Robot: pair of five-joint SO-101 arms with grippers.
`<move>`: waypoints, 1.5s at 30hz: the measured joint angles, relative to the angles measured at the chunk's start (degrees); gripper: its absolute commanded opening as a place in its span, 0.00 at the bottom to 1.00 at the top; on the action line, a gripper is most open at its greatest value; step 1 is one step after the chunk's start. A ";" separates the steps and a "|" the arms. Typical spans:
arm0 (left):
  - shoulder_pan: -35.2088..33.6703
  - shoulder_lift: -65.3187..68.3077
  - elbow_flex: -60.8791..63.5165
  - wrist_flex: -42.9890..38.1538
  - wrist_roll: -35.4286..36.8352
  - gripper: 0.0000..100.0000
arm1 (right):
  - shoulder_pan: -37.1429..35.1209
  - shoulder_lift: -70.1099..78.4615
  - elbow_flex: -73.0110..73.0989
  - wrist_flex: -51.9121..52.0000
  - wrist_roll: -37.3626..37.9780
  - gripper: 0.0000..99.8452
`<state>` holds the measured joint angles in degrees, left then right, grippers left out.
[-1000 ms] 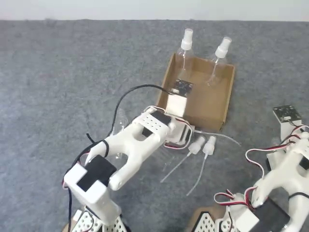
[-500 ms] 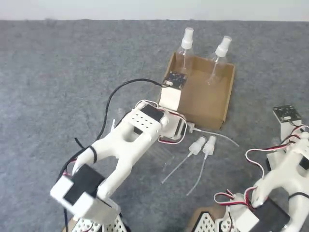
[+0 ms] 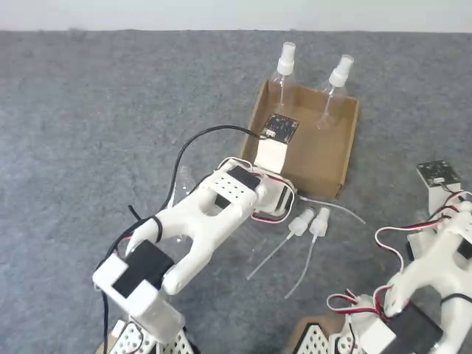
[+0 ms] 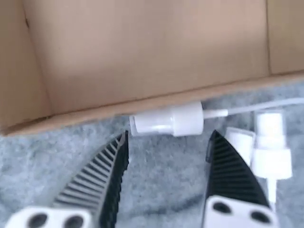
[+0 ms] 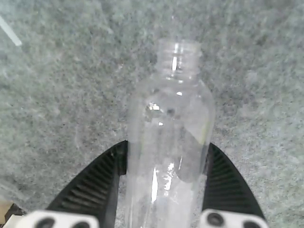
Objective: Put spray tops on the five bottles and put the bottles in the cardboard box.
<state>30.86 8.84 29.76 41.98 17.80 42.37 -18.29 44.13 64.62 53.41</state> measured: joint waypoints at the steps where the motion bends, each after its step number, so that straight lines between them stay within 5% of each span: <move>1: 0.00 0.00 -0.53 -0.09 0.00 0.25 | 0.00 0.00 0.00 0.00 0.00 0.16; 39: 0.18 6.95 -5.89 -0.18 0.00 0.24 | 0.00 0.00 0.00 0.00 0.00 0.16; 45: 0.26 6.86 -5.98 0.18 0.26 0.15 | 0.00 0.00 0.00 0.00 0.00 0.16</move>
<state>31.12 15.69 23.78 42.15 18.07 42.37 -18.29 44.13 64.62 53.41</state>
